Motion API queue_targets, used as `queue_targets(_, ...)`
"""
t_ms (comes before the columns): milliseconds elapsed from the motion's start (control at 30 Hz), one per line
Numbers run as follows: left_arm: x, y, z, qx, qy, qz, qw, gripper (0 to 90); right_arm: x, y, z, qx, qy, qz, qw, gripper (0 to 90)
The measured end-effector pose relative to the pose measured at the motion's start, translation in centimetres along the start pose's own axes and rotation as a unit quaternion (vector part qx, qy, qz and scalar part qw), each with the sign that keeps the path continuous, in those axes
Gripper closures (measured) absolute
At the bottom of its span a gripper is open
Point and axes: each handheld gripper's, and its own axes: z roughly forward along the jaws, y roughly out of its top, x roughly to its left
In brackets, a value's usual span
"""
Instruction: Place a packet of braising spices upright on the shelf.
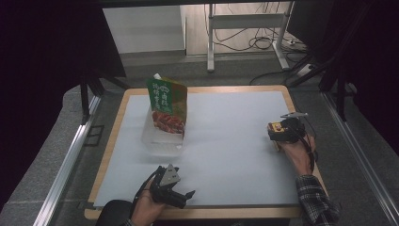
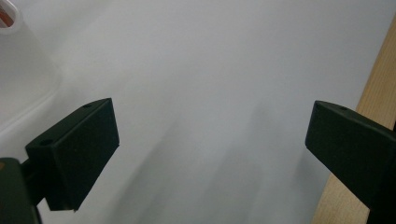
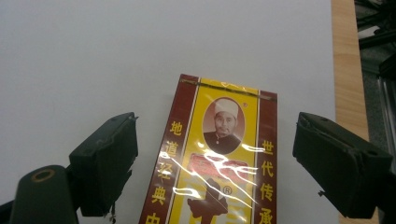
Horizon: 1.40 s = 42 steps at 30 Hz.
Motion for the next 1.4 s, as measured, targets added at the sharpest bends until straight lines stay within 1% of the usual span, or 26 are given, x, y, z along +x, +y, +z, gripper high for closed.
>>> queue_targets(200, 0.0, 0.0, 0.0, 0.001, 0.000, 0.001, 1.0000, 2.7, 0.0, -0.4, 0.6, 0.022, -0.001, 0.006, 0.9997, 14.5)
queue_targets(300, 0.0, 0.0, 0.0, 0.001, 0.000, 0.001, 1.0000, 2.7, 0.0, -0.6, 0.7, 0.033, -0.001, 0.011, 0.9994, 17.2)
queue_targets(367, -0.1, 0.0, 0.0, 0.002, -0.001, 0.002, 1.0000, 2.8, 0.0, -0.7, 0.8, 0.041, -0.001, 0.017, 0.9990, 21.1)
queue_targets(433, -0.1, 0.0, 0.0, 0.002, -0.001, 0.003, 1.0000, 2.8, -0.1, -0.7, 0.7, 0.042, 0.004, 0.026, 0.9987, 27.6)
queue_targets(500, -0.1, 0.0, 0.1, 0.003, -0.001, 0.004, 1.0000, 2.9, 0.0, -0.6, 0.5, 0.047, 0.001, 0.030, 0.9985, 30.1)
queue_targets(633, -0.1, 0.0, 0.0, 0.002, -0.001, 0.005, 1.0000, 3.0, 0.1, -0.5, 0.4, 0.050, 0.001, 0.032, 0.9982, 30.9)
queue_targets(700, -0.1, 0.0, 0.0, 0.001, 0.000, 0.005, 1.0000, 3.0, 0.1, -0.5, 0.3, 0.052, 0.004, 0.032, 0.9981, 31.0)
queue_targets(767, -0.1, 0.0, 0.0, -0.001, 0.001, 0.004, 1.0000, 3.0, 0.2, -0.3, 0.0, 0.048, 0.008, 0.030, 0.9984, 31.1)
queue_targets(967, -0.1, 0.0, -0.1, -0.005, -0.001, 0.004, 1.0000, 3.0, 1.0, 0.2, -1.4, 0.027, 0.035, 0.013, 0.9990, 31.1)
queue_targets(1033, -0.1, 0.0, -0.1, -0.006, -0.001, 0.005, 1.0000, 3.0, 1.5, 0.3, -1.7, 0.022, 0.040, 0.003, 0.9989, 31.1)
queue_targets(1133, -0.1, 0.1, -0.2, -0.008, -0.002, 0.005, 0.9999, 3.0, 2.4, 0.3, -2.1, 0.018, 0.053, -0.012, 0.9984, 31.1)
queue_targets(1200, -0.1, 0.1, -0.2, -0.008, -0.001, 0.005, 1.0000, 3.0, 2.9, 0.4, -2.4, 0.017, 0.057, -0.017, 0.9981, 31.1)
queue_targets(1233, -0.1, 0.1, -0.2, -0.008, -0.002, 0.006, 1.0000, 3.0, 3.2, 0.4, -2.5, 0.015, 0.060, -0.026, 0.9977, 31.1)
queue_targets(1400, -0.1, 0.1, -0.2, -0.009, -0.002, 0.006, 0.9999, 3.0, 4.4, 0.3, -3.1, 0.011, 0.074, -0.041, 0.9963, 31.1)
